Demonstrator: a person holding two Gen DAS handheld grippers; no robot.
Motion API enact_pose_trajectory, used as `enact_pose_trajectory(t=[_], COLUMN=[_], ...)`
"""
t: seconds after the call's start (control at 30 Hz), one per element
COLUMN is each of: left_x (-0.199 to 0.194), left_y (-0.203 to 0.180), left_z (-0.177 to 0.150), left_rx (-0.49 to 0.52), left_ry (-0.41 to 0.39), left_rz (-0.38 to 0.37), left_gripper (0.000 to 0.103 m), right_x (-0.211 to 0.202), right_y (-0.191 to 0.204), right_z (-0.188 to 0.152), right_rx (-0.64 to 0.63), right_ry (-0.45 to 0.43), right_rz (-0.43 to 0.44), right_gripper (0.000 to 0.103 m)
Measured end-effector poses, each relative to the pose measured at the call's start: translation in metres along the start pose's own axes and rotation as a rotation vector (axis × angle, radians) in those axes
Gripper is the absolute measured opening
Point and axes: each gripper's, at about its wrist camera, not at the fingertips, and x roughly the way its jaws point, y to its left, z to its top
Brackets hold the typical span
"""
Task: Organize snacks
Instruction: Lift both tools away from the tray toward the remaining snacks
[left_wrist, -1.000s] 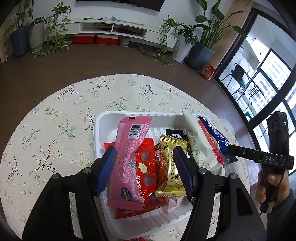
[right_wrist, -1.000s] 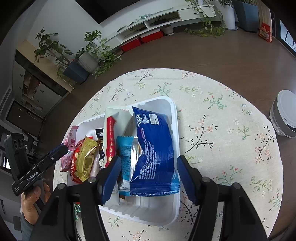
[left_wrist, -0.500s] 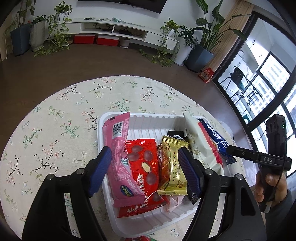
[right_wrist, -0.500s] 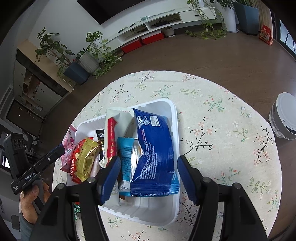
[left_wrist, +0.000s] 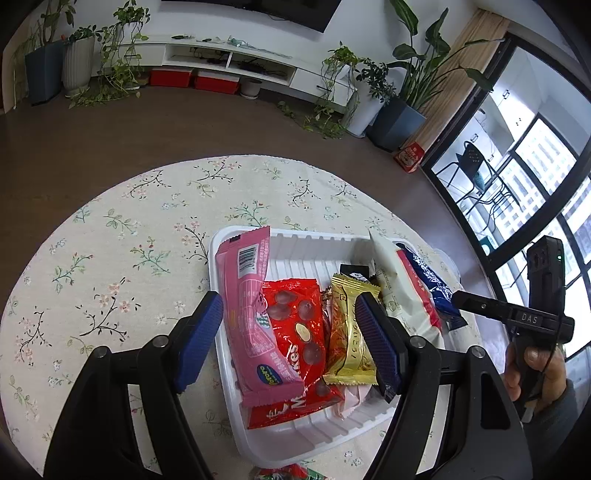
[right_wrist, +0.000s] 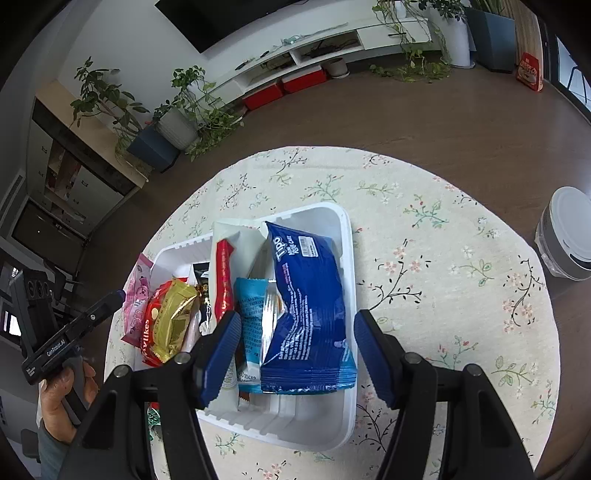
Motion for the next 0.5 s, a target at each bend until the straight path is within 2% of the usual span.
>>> enact_pose_trajectory(t=[0.07,0.2,0.23,0.3,0.5], left_x=[-0.012,-0.049,-0.058,-0.077,-0.125], left_y=[0.001,0.0,-0.001,-0.006,-0.036], left_z=[-0.003,-0.019,-0.026,-0.043,-0.107], left_rx=[-0.001,0.008,0.018,0.055,0.217], left_ry=[-0.015,-0.055,-0.064,-0.083,-0.126], left_rz=[0.0,-0.002,0.0,0.004,0.086], left_gripper=[0.076,0.099,0.102,0.102,0.102], right_x=[-0.004,-0.023,-0.03,-0.044,-0.085], right_y=[-0.001,0.0,0.001,0.006,0.029], right_z=[-0.001,-0.009,-0.012,-0.023,-0.072], right_rx=[0.007,0.011,0.008,-0.002,-0.049], right_ry=[-0.007,-0.048,-0.06,-0.087,-0.166], right_rz=[0.001,0.005,0.006,0.013,0.013], right_gripper=[0.067,0.075,0.077,0.08,0.088])
